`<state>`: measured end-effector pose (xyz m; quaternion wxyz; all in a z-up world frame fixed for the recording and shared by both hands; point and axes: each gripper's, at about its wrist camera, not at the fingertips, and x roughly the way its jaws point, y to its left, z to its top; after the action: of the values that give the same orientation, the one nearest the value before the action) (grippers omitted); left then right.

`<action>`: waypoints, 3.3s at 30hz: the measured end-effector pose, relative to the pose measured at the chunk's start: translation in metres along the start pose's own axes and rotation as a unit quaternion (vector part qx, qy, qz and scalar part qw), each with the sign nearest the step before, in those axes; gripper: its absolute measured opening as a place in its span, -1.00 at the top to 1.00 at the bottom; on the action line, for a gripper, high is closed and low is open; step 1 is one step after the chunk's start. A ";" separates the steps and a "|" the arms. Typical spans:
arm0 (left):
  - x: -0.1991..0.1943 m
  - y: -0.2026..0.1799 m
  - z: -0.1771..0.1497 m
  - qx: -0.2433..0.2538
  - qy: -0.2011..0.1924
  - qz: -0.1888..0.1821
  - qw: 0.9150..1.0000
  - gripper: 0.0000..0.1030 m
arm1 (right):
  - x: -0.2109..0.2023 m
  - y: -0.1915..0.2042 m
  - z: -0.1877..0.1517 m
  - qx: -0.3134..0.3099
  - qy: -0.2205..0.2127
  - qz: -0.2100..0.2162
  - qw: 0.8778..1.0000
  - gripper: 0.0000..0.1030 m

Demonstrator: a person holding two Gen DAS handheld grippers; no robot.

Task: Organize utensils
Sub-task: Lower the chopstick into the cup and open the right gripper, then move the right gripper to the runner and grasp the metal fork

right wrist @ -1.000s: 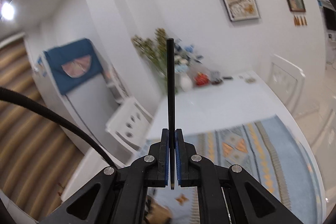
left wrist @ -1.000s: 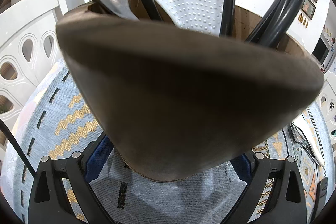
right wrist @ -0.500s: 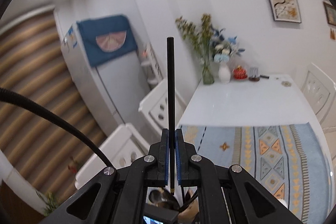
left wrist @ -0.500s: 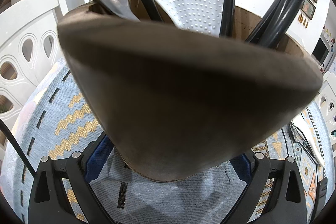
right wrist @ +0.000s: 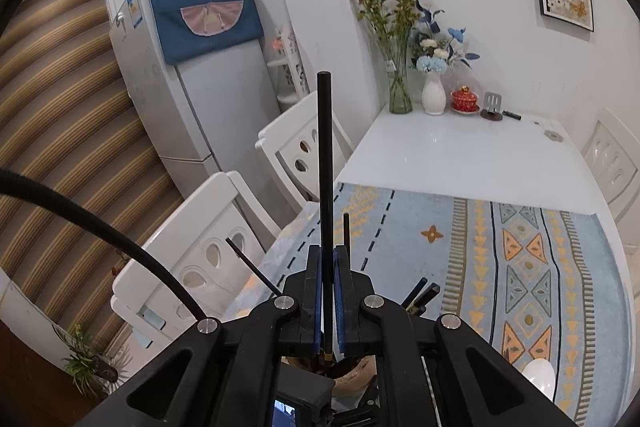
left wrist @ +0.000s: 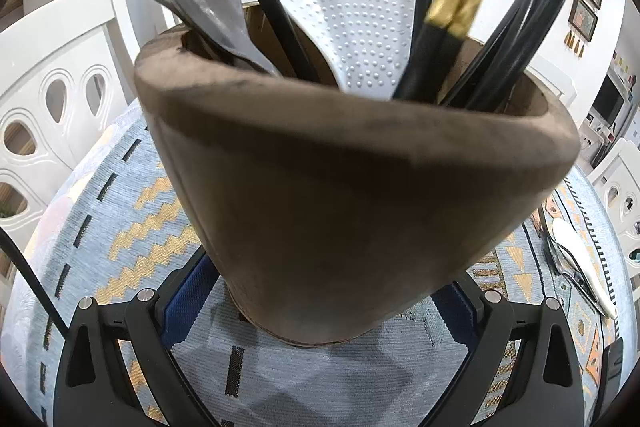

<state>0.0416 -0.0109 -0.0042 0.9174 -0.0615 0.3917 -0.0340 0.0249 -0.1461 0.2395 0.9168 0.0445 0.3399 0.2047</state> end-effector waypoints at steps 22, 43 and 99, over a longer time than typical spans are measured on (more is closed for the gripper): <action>-0.006 -0.003 -0.006 0.001 -0.010 0.000 1.000 -0.91 | -0.030 -0.025 0.025 0.041 -0.015 0.022 0.999 0.01; -0.006 -0.005 -0.005 0.000 -0.008 0.001 1.000 -0.93 | -0.075 -0.127 -0.003 0.145 -0.007 -0.088 0.986 -0.09; 0.010 0.006 -0.007 0.000 0.005 0.004 1.000 -0.94 | 0.100 -0.247 -0.130 0.178 0.307 -0.162 0.921 0.86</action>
<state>0.0435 -0.0072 -0.0171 0.9156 -0.0603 0.3962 -0.0308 0.0957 -0.3383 0.0252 0.7650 0.0867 0.6382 -0.0069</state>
